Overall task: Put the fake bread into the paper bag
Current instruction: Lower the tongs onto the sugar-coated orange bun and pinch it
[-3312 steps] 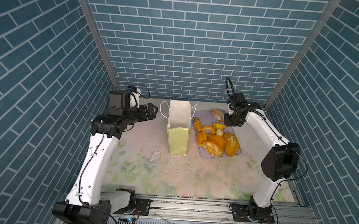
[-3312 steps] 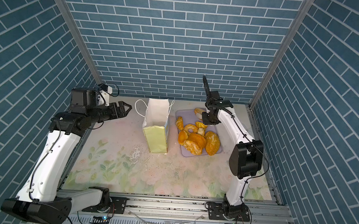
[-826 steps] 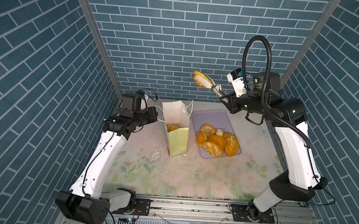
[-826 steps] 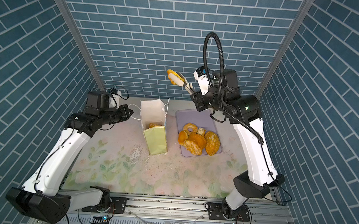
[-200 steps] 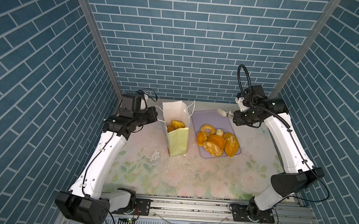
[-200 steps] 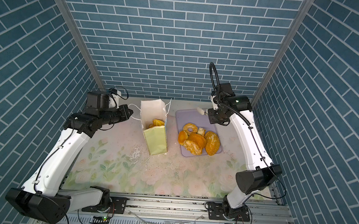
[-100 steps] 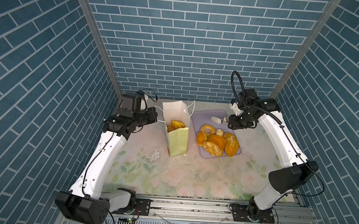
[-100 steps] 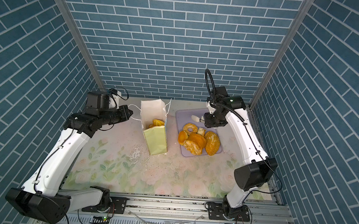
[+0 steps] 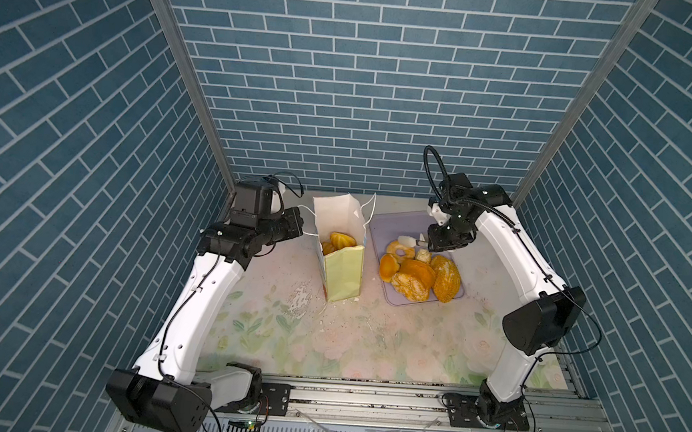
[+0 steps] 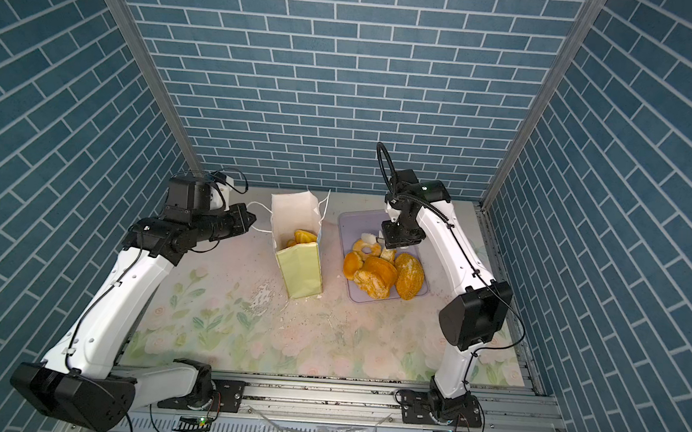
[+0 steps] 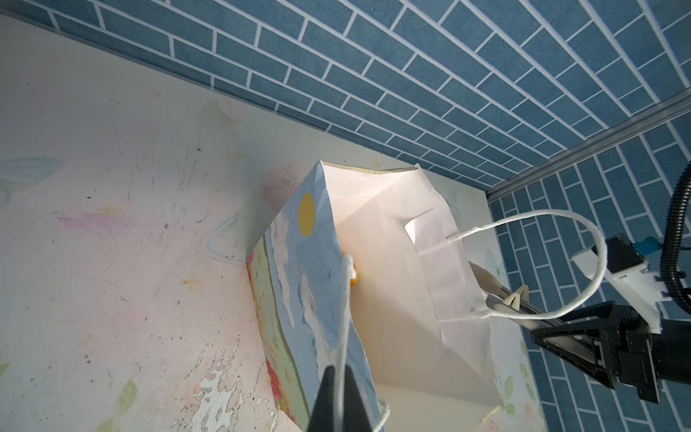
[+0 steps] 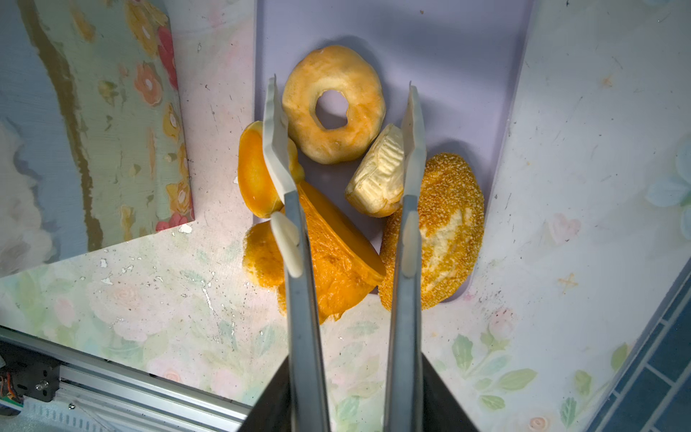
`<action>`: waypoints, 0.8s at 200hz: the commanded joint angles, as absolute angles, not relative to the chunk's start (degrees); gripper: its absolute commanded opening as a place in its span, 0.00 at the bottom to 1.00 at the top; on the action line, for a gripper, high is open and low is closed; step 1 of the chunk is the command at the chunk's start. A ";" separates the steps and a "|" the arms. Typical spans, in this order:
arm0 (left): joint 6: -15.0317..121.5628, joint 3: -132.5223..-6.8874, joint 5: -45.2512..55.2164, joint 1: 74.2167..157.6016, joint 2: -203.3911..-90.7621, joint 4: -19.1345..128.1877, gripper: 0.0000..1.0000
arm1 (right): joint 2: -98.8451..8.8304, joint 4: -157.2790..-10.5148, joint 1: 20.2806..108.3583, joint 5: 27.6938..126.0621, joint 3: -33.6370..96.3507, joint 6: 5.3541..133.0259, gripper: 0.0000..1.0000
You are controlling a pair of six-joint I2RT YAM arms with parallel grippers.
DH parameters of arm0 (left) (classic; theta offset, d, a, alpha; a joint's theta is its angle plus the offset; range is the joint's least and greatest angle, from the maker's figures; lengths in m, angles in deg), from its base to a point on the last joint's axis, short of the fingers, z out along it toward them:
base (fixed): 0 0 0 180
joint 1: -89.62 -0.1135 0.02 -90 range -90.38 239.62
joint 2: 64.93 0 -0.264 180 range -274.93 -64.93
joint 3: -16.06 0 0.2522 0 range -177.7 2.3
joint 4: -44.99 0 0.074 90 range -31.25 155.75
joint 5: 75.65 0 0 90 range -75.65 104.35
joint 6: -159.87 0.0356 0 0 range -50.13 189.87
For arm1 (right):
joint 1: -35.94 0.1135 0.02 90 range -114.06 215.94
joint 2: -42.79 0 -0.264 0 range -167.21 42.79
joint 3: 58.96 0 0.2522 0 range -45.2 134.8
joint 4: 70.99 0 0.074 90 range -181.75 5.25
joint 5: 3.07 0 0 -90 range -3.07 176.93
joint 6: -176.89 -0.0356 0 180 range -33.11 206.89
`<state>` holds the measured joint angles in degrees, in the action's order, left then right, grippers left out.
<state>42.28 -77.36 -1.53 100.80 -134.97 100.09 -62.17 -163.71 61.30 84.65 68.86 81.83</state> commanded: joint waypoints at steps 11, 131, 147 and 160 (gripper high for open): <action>42.89 -76.96 -1.18 101.13 -134.28 100.23 0.00 | -59.25 -167.36 63.15 86.21 69.57 84.42 0.47; 42.80 -76.40 -1.55 101.13 -133.88 99.63 0.00 | -49.47 -175.74 69.17 91.63 63.10 86.71 0.53; 42.80 -76.47 -1.73 101.08 -133.97 99.57 0.00 | -49.88 -175.71 69.18 92.23 62.57 86.96 0.54; 42.80 -76.50 -1.69 101.09 -133.93 99.55 0.00 | -50.48 -175.79 69.12 92.79 62.29 87.15 0.55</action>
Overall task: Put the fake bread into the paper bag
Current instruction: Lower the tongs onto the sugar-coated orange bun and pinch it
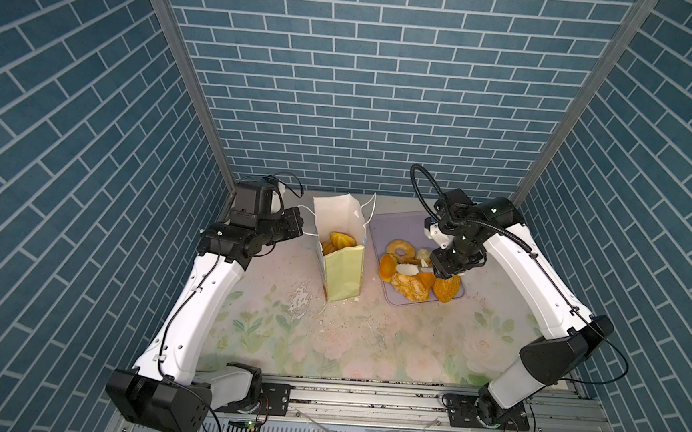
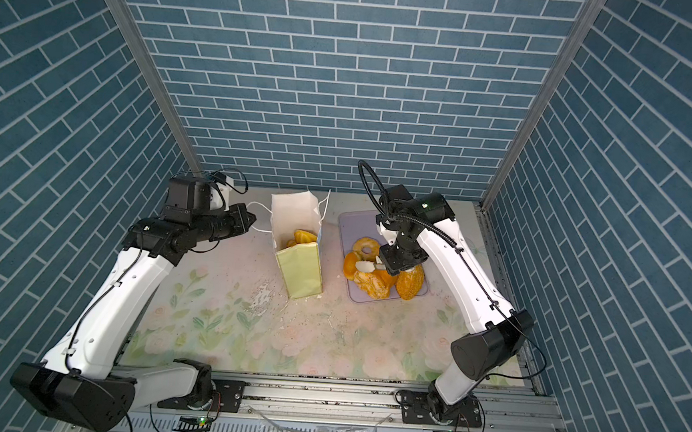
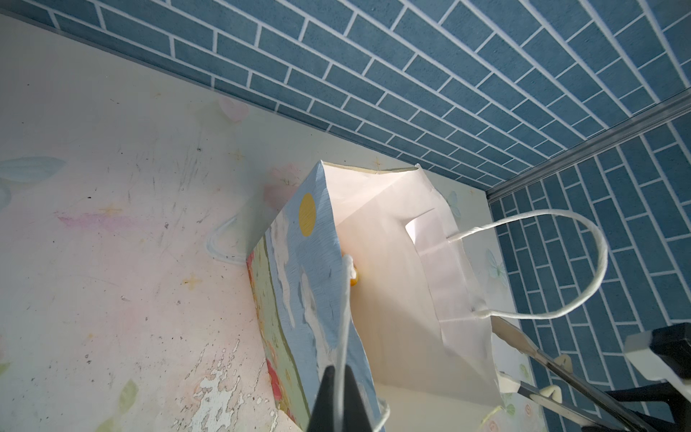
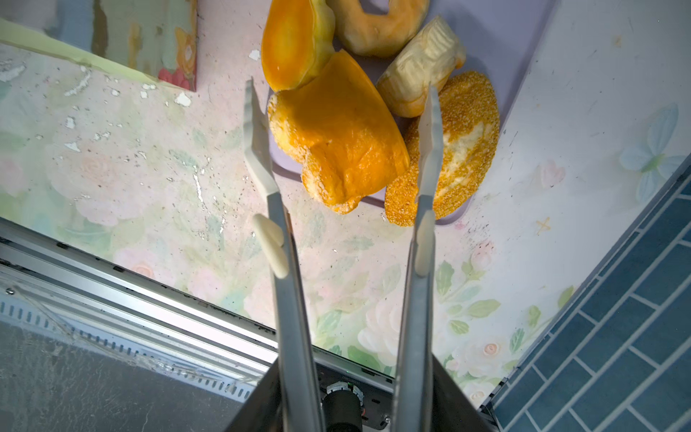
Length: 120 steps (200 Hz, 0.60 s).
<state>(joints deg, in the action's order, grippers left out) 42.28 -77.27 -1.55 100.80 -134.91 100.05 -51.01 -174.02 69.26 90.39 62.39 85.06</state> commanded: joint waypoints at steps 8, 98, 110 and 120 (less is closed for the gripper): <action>42.80 -76.54 -1.69 101.12 -133.89 99.64 0.00 | -50.95 -175.82 69.26 93.13 62.25 87.24 0.55; 43.04 -76.30 -1.64 101.11 -133.93 99.52 0.00 | -49.61 -176.06 69.25 90.70 60.81 89.29 0.58; 43.02 -76.17 -1.64 101.13 -133.93 99.58 0.00 | -49.34 -175.85 69.27 90.70 59.27 89.78 0.59; 42.98 -76.17 -1.60 101.11 -133.94 99.58 0.00 | -49.42 -175.86 69.24 91.78 58.26 89.86 0.59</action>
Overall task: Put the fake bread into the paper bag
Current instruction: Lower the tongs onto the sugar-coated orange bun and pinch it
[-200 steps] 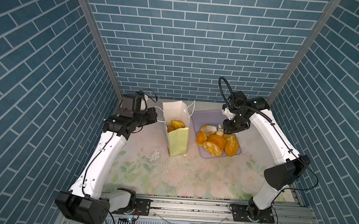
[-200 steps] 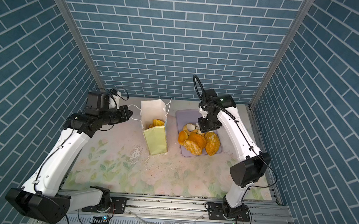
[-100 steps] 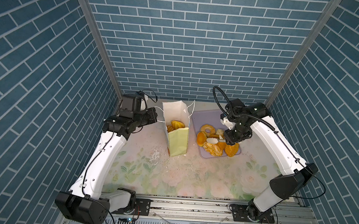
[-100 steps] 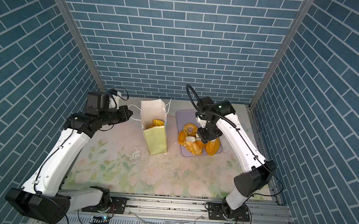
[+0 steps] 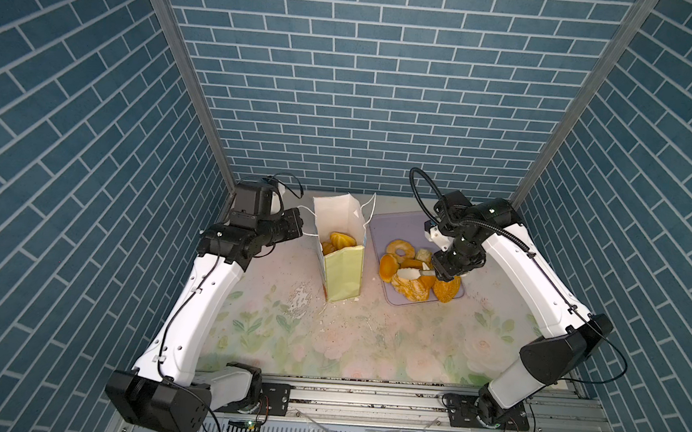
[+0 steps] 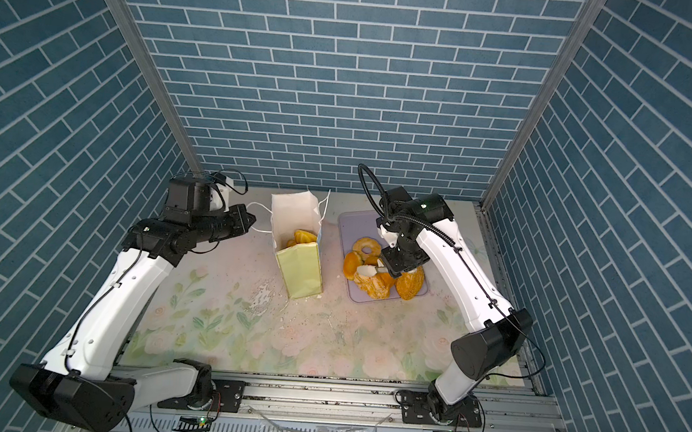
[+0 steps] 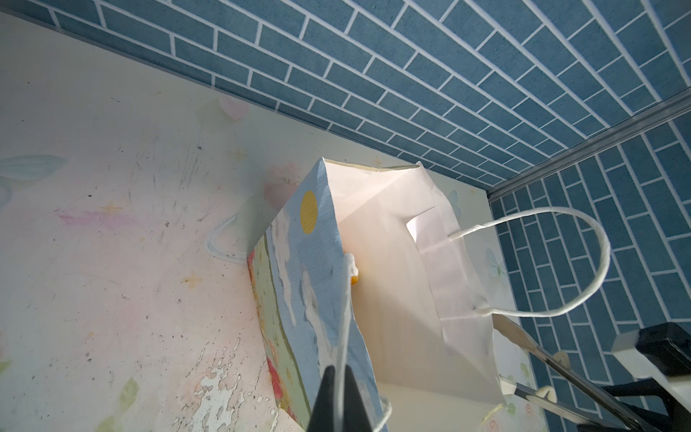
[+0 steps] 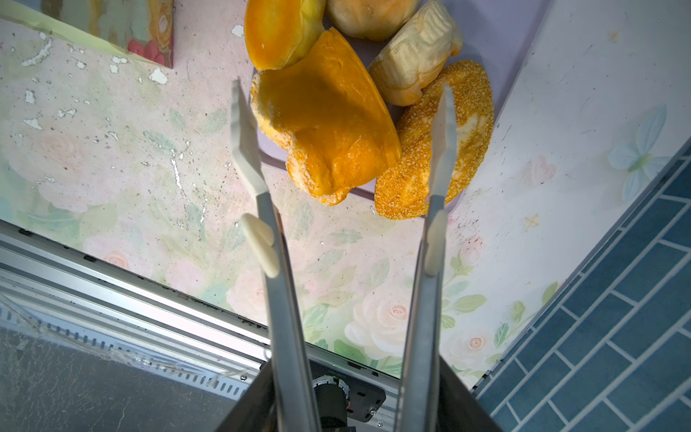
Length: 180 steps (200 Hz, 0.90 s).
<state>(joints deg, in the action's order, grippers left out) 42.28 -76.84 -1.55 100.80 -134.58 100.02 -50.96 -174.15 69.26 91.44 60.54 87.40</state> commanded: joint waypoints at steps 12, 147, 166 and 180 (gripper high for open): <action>43.01 -76.04 -1.59 101.09 -134.04 99.49 0.00 | -49.26 -175.58 69.23 92.25 56.78 90.46 0.61; 42.98 -76.19 -1.64 101.09 -135.22 99.19 0.00 | -55.82 -171.01 68.72 96.08 55.78 92.69 0.57; 43.04 -76.30 -1.64 101.13 -135.24 99.16 0.00 | -55.65 -170.45 68.71 97.21 56.91 93.16 0.57; 42.96 -76.29 -1.72 101.13 -135.29 99.00 0.00 | -55.61 -169.77 68.72 96.57 57.32 93.83 0.57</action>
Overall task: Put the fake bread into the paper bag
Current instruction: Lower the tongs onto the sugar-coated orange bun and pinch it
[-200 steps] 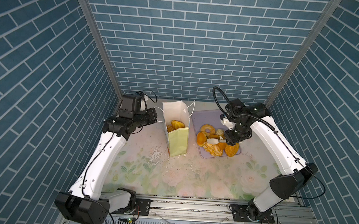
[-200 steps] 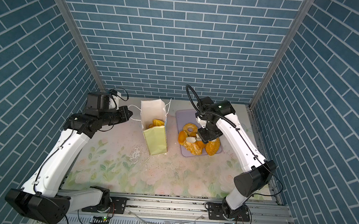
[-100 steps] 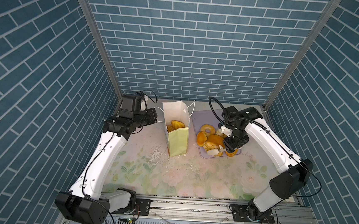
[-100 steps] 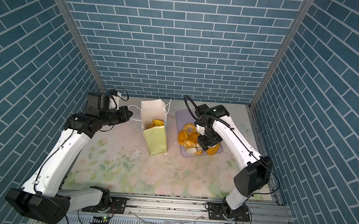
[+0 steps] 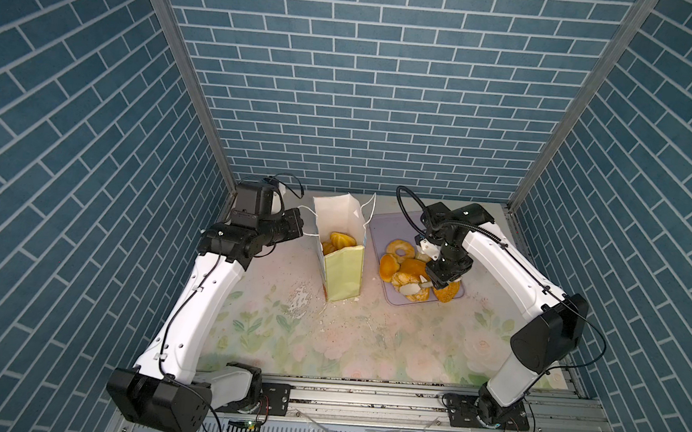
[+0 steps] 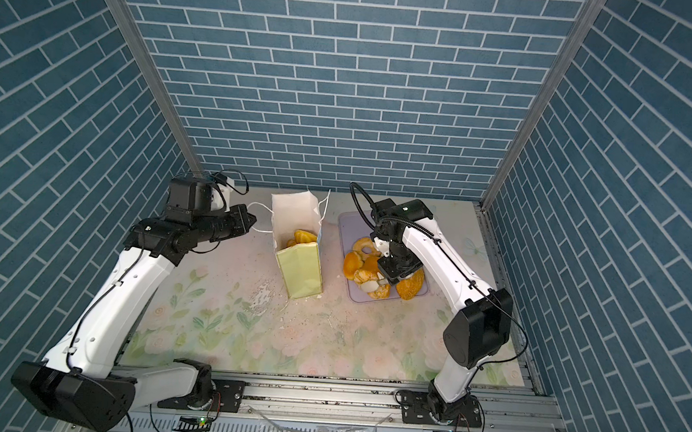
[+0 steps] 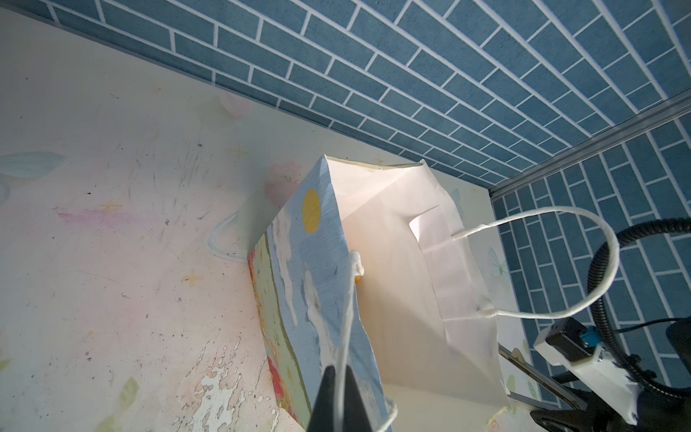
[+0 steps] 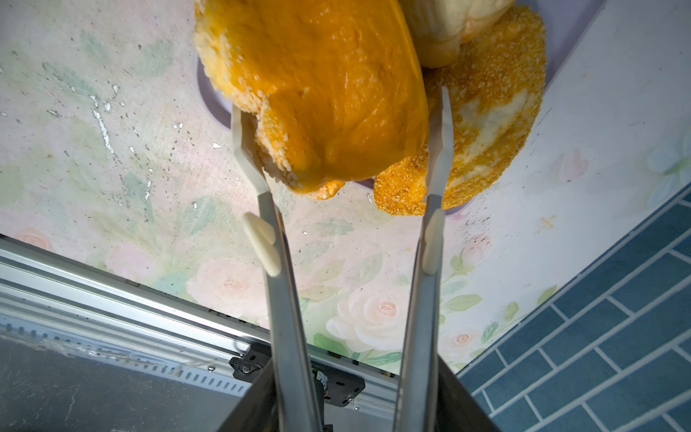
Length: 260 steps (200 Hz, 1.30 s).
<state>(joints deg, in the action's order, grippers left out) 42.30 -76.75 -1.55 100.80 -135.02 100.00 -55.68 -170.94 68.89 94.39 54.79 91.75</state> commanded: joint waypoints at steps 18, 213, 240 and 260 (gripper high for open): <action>42.84 -76.33 -1.74 101.12 -135.33 98.89 0.00 | -55.88 -169.67 68.77 95.93 57.35 94.60 0.52; 43.49 -77.81 -2.21 101.13 -136.22 98.74 0.00 | -48.58 -176.57 70.81 95.46 58.55 92.19 0.26; 43.61 -77.95 -2.08 101.10 -136.31 98.74 0.00 | -47.57 -177.09 70.83 95.61 59.07 91.90 0.25; 43.51 -77.87 -2.32 101.11 -136.55 98.66 0.00 | -46.19 -177.64 70.82 96.42 59.19 91.81 0.24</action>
<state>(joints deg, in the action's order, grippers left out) 42.69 -76.86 -1.79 100.80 -136.05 99.39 -49.50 -175.18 70.48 95.38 56.95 92.71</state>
